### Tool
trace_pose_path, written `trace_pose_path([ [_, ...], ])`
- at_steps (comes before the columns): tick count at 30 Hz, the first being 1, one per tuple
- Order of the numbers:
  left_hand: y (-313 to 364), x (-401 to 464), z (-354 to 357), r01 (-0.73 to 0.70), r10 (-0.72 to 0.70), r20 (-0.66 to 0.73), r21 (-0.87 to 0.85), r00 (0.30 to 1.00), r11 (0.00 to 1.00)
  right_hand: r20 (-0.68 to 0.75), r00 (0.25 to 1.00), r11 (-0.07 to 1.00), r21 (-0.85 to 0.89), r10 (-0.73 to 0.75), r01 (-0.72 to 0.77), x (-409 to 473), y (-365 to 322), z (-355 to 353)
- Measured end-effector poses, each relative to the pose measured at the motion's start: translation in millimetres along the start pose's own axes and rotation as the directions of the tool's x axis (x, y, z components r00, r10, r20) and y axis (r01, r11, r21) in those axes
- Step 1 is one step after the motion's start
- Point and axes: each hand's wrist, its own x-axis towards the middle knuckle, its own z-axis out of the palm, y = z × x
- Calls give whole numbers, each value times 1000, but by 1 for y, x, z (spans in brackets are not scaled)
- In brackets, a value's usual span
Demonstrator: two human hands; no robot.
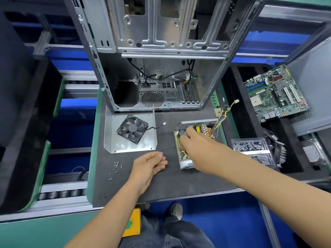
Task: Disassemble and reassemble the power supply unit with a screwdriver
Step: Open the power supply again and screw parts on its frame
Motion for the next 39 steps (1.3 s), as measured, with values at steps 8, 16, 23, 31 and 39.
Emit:
trace_pose_path([
  [8,0,-2,-1,-9,10,33,-18,999,1000,4,995,993,-61,101,-101,-1,3,1],
  [16,0,-2,0,-7,7,21,-23,1000,1000,-93,996,985,-173,-14,-2,-1,1,2],
  [23,0,-3,1,0,1,15,-31,1000,1000,-56,998,999,-45,-14,12,-4,6,12],
  [31,0,-1,1,1,-1,16,-28,1000,1000,-41,997,983,176,67,-59,-9,7,11],
  [39,0,1,0,9,-9,14,-21,1000,1000,-209,977,971,-221,49,-96,-8,-10,2],
])
